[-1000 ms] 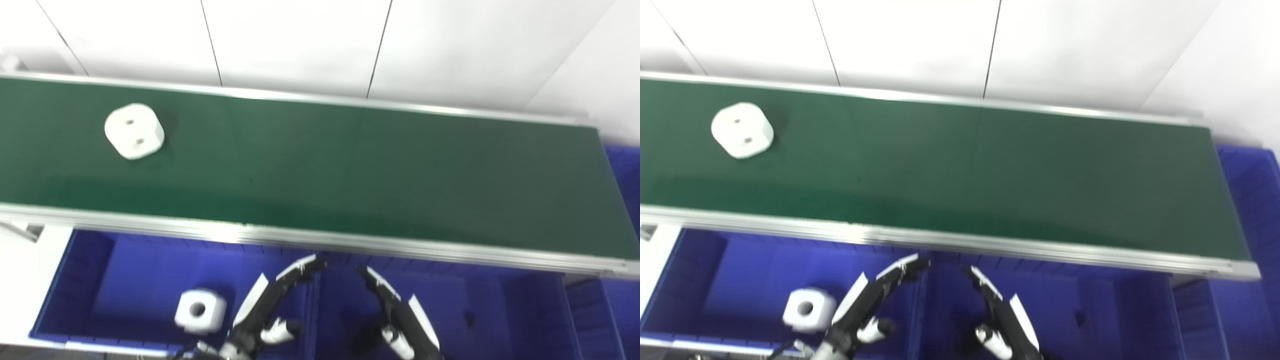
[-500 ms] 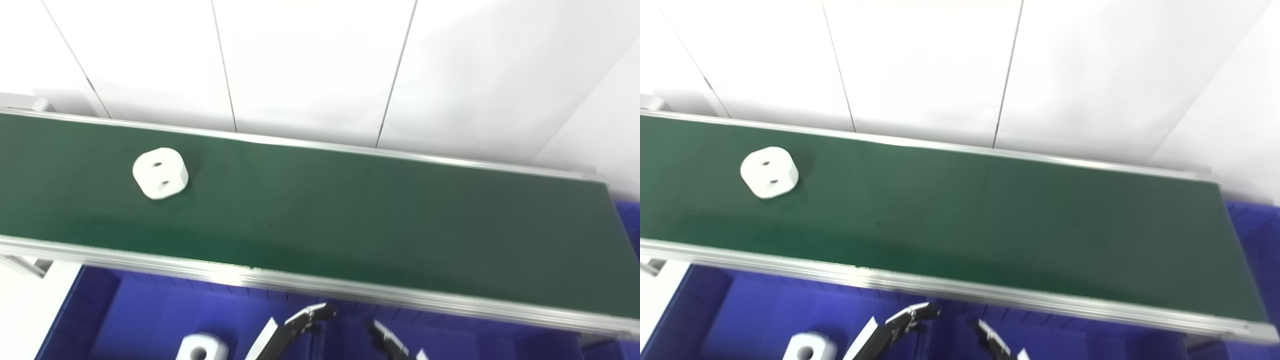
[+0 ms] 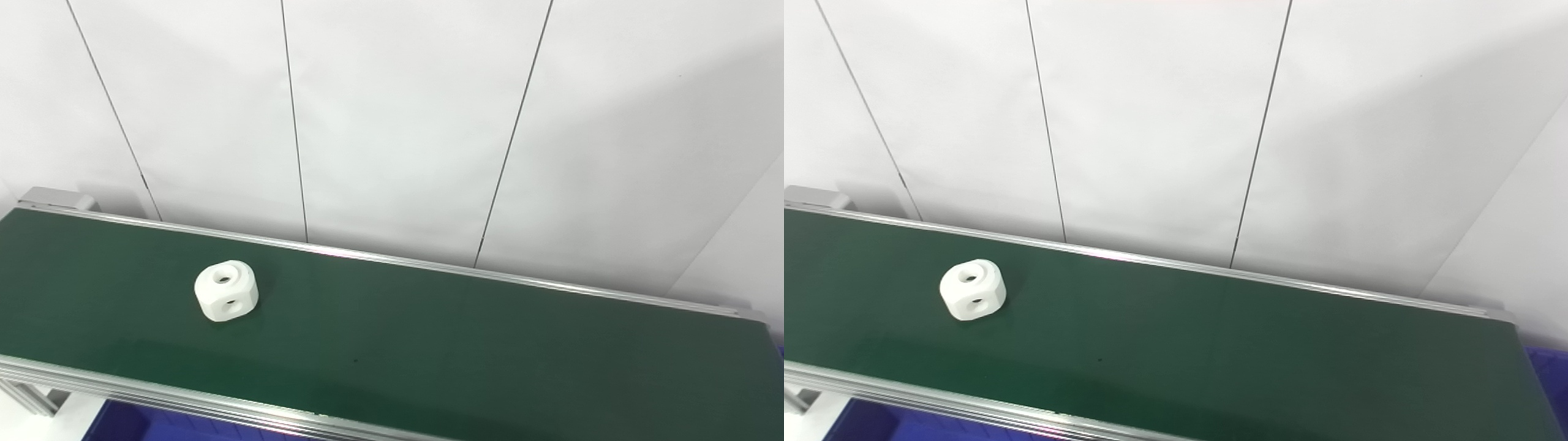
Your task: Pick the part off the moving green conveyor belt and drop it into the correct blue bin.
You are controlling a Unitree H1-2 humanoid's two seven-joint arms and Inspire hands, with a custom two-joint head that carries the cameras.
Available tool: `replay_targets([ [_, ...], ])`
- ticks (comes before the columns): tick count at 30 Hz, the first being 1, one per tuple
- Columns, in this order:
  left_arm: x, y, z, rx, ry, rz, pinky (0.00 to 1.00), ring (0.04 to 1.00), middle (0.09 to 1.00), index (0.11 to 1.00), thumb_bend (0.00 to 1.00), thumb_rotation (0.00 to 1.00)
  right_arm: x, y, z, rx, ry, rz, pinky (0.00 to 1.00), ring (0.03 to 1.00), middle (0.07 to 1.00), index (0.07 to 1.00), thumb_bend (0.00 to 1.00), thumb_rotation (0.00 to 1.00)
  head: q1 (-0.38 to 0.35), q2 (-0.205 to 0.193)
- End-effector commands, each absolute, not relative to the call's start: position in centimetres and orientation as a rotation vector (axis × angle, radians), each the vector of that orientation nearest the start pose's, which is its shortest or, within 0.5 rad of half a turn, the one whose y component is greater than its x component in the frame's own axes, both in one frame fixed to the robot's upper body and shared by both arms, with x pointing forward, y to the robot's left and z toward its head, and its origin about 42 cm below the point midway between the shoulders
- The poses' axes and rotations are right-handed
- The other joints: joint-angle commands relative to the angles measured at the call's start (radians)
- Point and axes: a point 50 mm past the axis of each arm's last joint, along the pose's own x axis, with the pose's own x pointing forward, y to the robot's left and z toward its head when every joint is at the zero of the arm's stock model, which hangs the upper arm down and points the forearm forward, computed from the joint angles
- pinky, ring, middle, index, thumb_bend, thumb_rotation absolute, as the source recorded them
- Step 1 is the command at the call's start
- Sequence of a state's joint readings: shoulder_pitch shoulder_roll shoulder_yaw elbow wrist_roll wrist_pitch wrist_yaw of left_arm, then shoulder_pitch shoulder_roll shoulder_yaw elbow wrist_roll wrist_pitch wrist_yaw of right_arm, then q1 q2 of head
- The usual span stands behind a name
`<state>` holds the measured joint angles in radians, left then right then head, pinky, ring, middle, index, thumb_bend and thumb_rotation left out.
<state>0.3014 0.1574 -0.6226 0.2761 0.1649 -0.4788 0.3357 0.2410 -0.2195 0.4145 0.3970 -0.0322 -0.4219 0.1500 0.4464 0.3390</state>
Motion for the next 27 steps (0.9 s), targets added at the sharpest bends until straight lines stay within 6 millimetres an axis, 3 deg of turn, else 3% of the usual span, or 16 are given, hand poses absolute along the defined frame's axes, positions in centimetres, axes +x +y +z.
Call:
replay_targets([
  [1, 9.8, 12.9, -1.5, 0.150, 0.093, -0.350, 0.73, 0.831, 0.822, 0.804, 1.00, 0.95, 13.4, -19.9, -3.4, -0.144, 0.204, 0.549, 0.97, 0.976, 0.961, 0.901, 1.00, 1.00, 0.008, 0.012],
  [5, 9.7, 12.7, -1.4, 0.151, 0.084, -0.353, 0.75, 0.831, 0.825, 0.809, 1.00, 0.96, 13.2, -20.1, -3.2, -0.130, 0.202, 0.553, 1.00, 0.998, 0.974, 0.914, 1.00, 0.99, 0.016, 0.023],
  [13, 9.5, 12.3, 0.0, 0.113, 0.049, -0.360, 0.78, 0.842, 0.837, 0.817, 1.00, 0.93, 13.0, -20.6, -2.5, -0.103, 0.184, 0.556, 1.00, 0.997, 0.980, 0.925, 1.00, 0.98, 0.107, 0.082],
  [21, 9.6, 12.0, 1.0, 0.120, 0.004, -0.364, 0.75, 0.821, 0.823, 0.804, 1.00, 0.94, 13.0, -20.8, -1.7, -0.085, 0.157, 0.559, 1.00, 1.000, 1.000, 0.953, 1.00, 0.98, 0.150, 0.136],
  [27, 9.8, 11.9, 1.3, 0.093, 0.005, -0.371, 0.78, 0.831, 0.826, 0.799, 1.00, 0.94, 13.0, -21.1, -1.5, -0.077, 0.153, 0.557, 1.00, 1.000, 1.000, 0.997, 1.00, 0.98, 0.156, 0.148],
])
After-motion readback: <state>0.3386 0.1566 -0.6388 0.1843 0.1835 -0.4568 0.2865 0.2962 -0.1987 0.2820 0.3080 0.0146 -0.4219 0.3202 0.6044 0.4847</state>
